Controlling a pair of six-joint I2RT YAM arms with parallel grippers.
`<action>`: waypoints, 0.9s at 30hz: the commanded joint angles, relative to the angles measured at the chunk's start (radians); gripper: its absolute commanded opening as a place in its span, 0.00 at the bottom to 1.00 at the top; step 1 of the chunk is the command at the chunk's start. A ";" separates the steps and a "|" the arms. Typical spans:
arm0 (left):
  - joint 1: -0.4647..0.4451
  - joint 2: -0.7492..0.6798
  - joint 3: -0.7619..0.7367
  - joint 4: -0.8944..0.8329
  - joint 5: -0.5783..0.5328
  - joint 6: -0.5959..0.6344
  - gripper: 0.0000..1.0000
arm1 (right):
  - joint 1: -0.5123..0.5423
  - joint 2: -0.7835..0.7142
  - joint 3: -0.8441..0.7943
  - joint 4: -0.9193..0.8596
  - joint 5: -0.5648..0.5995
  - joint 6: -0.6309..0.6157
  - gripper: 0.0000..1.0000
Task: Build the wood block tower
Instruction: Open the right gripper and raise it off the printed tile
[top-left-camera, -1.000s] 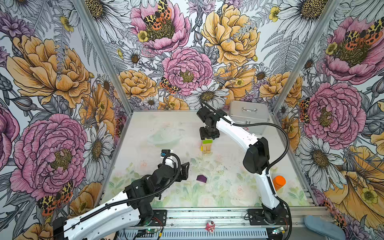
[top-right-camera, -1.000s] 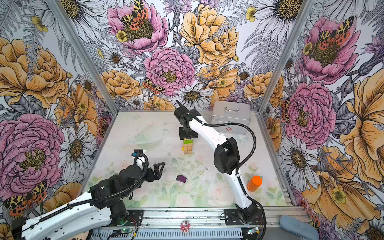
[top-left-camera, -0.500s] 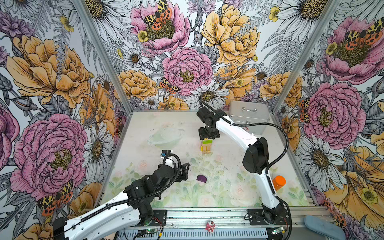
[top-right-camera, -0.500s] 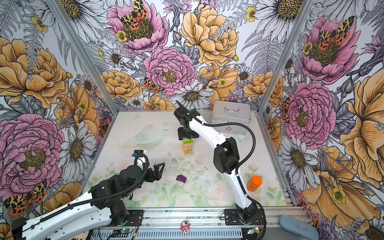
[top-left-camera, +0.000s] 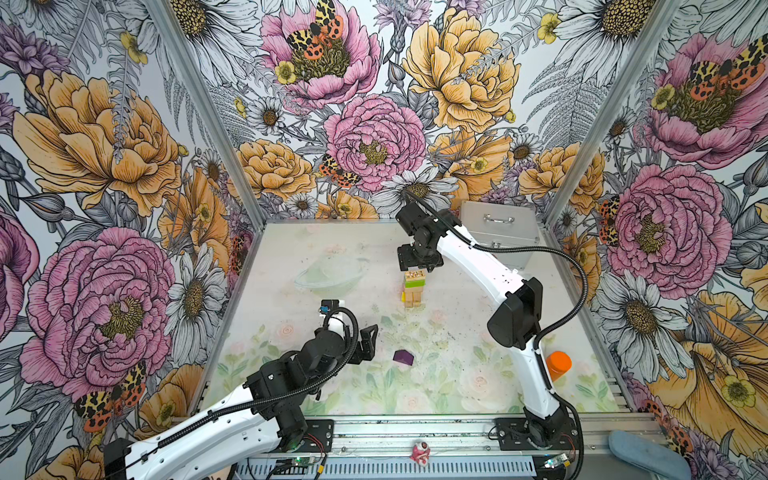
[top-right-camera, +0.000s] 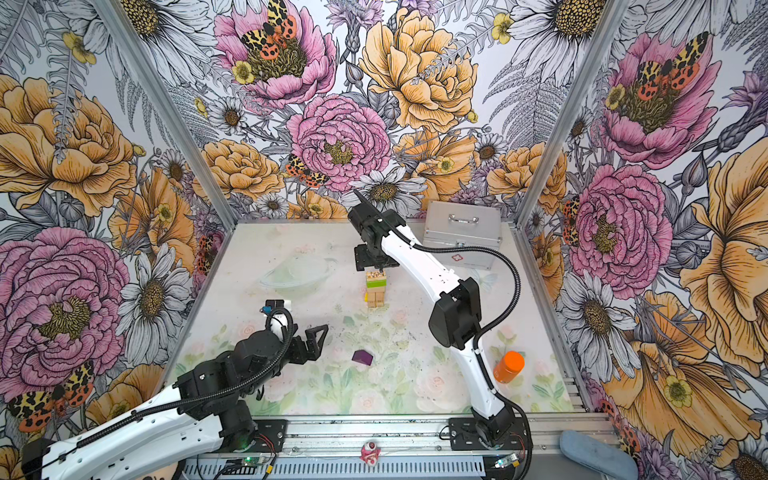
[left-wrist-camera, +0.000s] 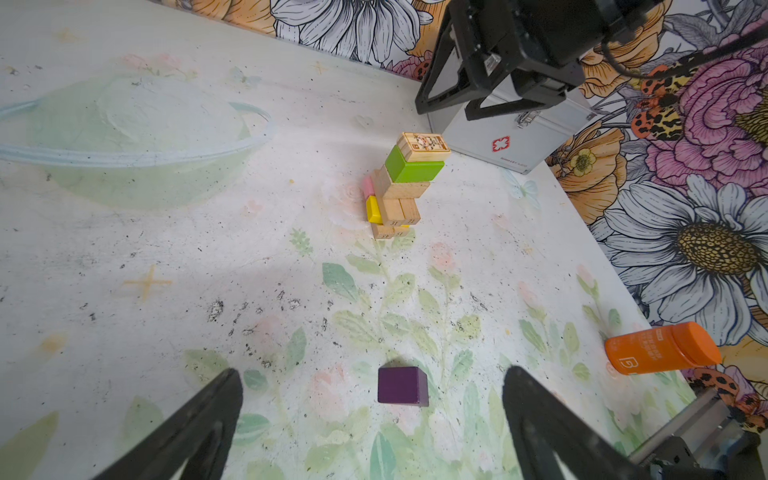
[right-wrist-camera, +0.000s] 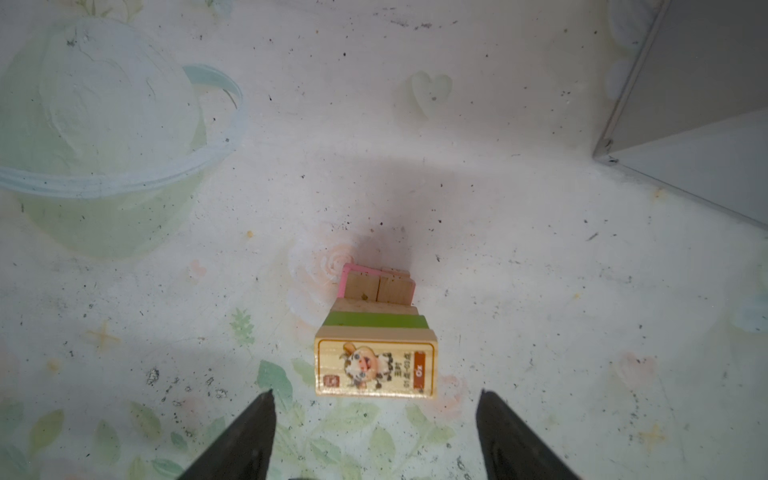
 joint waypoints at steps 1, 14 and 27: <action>0.003 -0.037 0.000 0.013 0.027 -0.003 0.99 | 0.005 -0.116 -0.017 -0.029 0.057 -0.008 0.78; -0.222 -0.045 -0.056 0.012 -0.081 -0.145 0.99 | 0.037 -0.646 -0.790 0.264 0.031 0.075 0.78; -0.562 0.278 0.056 0.011 -0.299 -0.265 0.99 | 0.056 -1.058 -1.313 0.367 -0.018 0.189 0.78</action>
